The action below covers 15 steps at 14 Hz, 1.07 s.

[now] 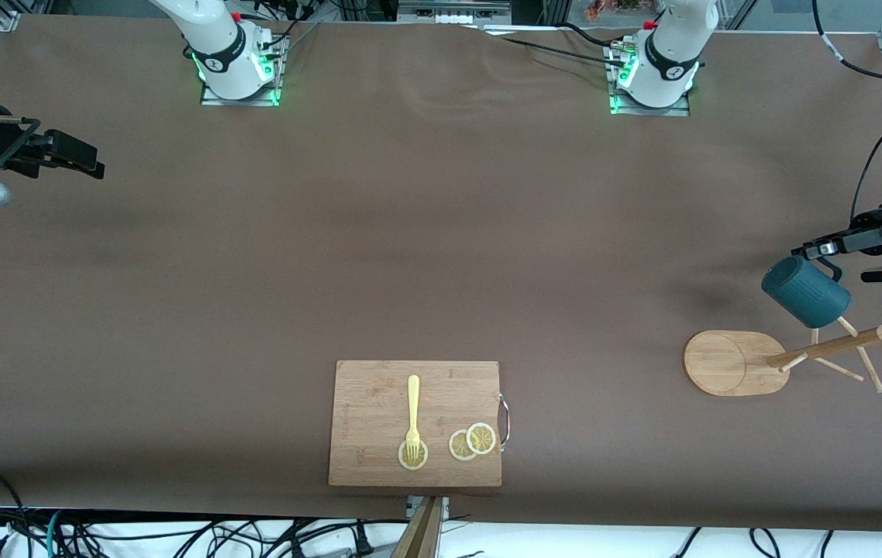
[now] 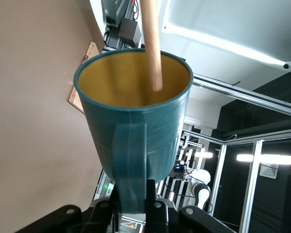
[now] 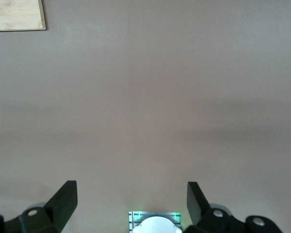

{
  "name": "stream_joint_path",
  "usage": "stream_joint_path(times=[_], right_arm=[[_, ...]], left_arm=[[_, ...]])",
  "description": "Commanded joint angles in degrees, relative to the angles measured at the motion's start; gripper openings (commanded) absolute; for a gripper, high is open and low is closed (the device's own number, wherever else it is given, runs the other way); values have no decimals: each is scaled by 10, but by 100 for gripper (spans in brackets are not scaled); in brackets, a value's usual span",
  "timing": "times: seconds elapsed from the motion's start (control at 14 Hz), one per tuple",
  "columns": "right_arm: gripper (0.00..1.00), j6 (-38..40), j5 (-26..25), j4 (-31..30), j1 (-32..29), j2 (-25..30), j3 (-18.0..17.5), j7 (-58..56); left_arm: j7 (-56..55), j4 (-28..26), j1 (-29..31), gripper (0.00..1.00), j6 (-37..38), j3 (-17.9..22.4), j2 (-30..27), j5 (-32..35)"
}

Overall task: Pass cup and hang on rack
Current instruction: 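Lower the mug onto a rack peg with the left gripper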

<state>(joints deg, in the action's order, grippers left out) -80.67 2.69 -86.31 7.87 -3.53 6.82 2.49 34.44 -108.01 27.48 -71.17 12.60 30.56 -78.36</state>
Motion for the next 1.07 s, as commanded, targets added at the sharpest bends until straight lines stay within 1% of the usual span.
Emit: stream_joint_path(times=[0.0, 0.21, 0.29, 0.79, 0.93, 1.0], right_arm=[[100, 2, 0, -9, 2, 12, -1, 0], [100, 2, 1, -10, 2, 12, -1, 0], [100, 2, 0, -9, 2, 12, -1, 0], [100, 2, 0, -9, 2, 12, -1, 0], [100, 2, 0, -9, 2, 12, -1, 0], [100, 2, 0, -9, 2, 12, -1, 0]], left_arm=[[-2, 41, 9, 0, 37, -6, 45, -28], [0, 53, 21, 0, 54, -7, 77, -44], [0, 68, 22, 0, 62, -7, 88, -47], [-1, 74, 32, 0, 62, -7, 97, -58], [-1, 73, 33, 3, 62, -7, 107, -66], [-1, 73, 33, 6, 61, -7, 112, -69]])
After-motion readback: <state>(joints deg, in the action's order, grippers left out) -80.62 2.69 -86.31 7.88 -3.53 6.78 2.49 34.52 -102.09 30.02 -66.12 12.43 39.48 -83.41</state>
